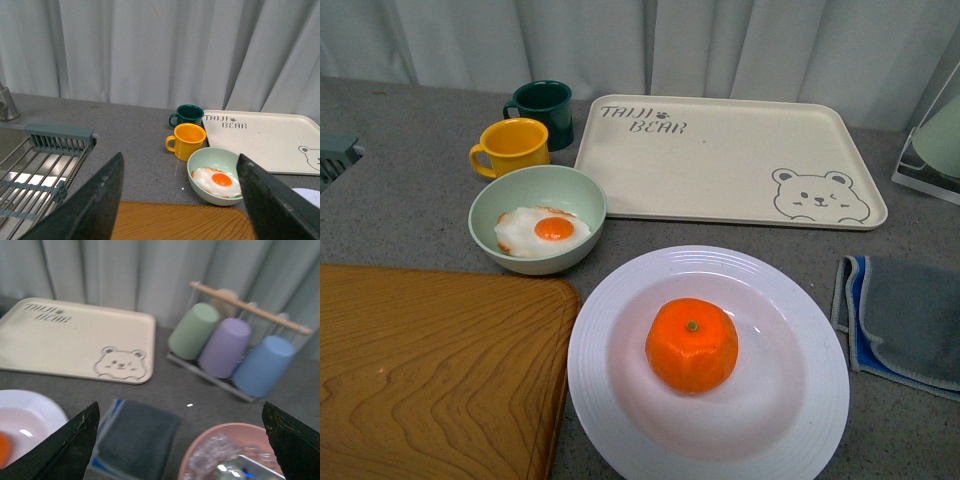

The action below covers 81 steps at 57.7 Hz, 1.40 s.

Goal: Place orange and plate with both arms

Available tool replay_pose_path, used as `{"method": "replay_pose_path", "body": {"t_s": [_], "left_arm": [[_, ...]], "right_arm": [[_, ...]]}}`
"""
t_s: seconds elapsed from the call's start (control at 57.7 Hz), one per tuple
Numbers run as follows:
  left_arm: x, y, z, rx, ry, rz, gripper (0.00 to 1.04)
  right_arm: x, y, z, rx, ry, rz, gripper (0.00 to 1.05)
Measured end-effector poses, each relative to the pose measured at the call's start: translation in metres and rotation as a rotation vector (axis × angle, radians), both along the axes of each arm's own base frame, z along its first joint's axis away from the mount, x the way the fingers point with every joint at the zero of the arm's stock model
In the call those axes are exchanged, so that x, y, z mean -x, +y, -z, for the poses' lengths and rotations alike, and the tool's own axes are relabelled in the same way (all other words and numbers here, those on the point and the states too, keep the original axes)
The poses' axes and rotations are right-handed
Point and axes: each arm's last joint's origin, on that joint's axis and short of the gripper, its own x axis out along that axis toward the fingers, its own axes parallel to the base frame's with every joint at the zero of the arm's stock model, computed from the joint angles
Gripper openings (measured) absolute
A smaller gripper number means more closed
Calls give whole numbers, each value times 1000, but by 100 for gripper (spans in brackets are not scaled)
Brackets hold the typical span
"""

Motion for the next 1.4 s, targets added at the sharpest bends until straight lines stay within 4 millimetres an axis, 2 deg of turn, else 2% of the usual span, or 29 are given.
{"method": "replay_pose_path", "body": {"t_s": [0.052,0.104,0.139,0.225,0.346,0.502,0.676,1.057,1.403], "left_arm": [[0,0,0,0,0,0,82],[0,0,0,0,0,0,95],[0,0,0,0,0,0,100],[0,0,0,-2,0,0,98],[0,0,0,-2,0,0,98],[0,0,0,-2,0,0,98],[0,0,0,-2,0,0,98],[0,0,0,-2,0,0,98],[0,0,0,-2,0,0,98]], "right_arm": [[-22,7,2,-96,92,-52,95],[-49,17,15,-209,245,-102,95],[-61,22,26,-249,351,-121,95],[-84,32,51,-308,580,-136,95],[-104,41,77,-279,751,-133,95],[-122,51,97,-238,846,-151,95],[-134,63,109,-200,899,-174,95],[-143,79,123,-130,969,-175,95],[-138,88,129,-194,1040,-136,44]]}}
